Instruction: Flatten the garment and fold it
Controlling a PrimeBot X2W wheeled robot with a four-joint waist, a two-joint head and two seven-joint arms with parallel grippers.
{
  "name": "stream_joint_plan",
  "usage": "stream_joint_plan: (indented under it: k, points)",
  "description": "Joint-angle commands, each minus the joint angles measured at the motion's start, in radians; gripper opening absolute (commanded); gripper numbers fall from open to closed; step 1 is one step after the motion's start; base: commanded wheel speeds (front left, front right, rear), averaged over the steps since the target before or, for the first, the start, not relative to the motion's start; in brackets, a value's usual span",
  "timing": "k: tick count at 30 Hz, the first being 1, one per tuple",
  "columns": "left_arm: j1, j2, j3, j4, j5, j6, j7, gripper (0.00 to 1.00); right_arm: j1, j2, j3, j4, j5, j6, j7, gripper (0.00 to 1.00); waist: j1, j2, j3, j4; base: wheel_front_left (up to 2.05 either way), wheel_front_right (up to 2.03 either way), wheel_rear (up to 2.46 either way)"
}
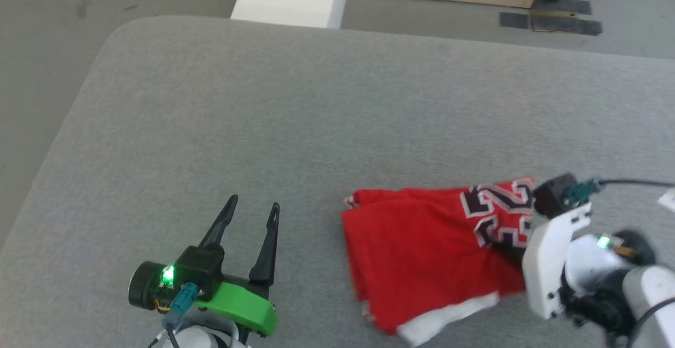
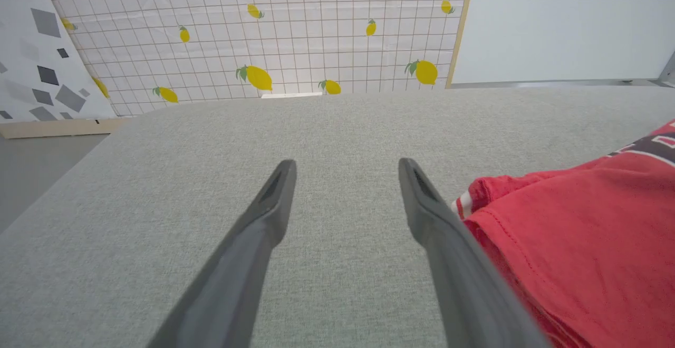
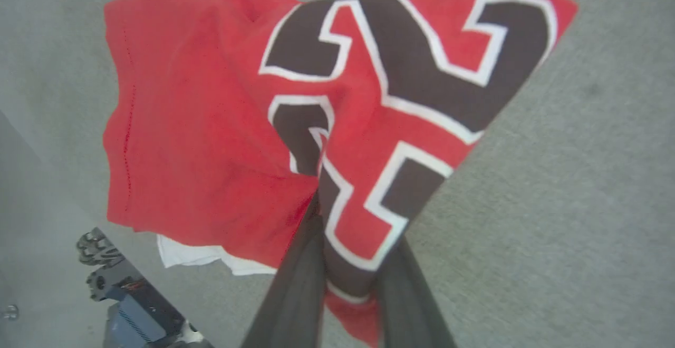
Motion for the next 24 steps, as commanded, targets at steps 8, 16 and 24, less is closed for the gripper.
stream_joint_plan:
  k: [8, 16, 24]
  points:
    - [0.031, -0.017, -0.02, -0.037, -0.02, 0.011, -0.007, 1.0, -0.22, -0.33, 0.198, -0.064, -0.066, -0.001, -0.062, 0.0, 0.0, 0.0, 0.019, -0.205, 0.0, 0.0, 0.0]
    - [-0.029, -0.007, -0.023, -0.093, -0.013, 0.006, -0.003, 1.0, -0.397, -0.561, 0.317, -0.002, -0.072, -0.001, -0.154, 0.0, 0.0, 0.0, 0.141, -0.35, 0.0, 0.0, 0.0]
    - [-0.1, 0.019, -0.026, -0.162, 0.001, -0.008, 0.014, 1.0, -0.451, -0.682, 0.302, 0.2, -0.087, -0.001, -0.293, 0.0, 0.0, 0.0, 0.252, -0.39, 0.0, 0.0, 0.0]
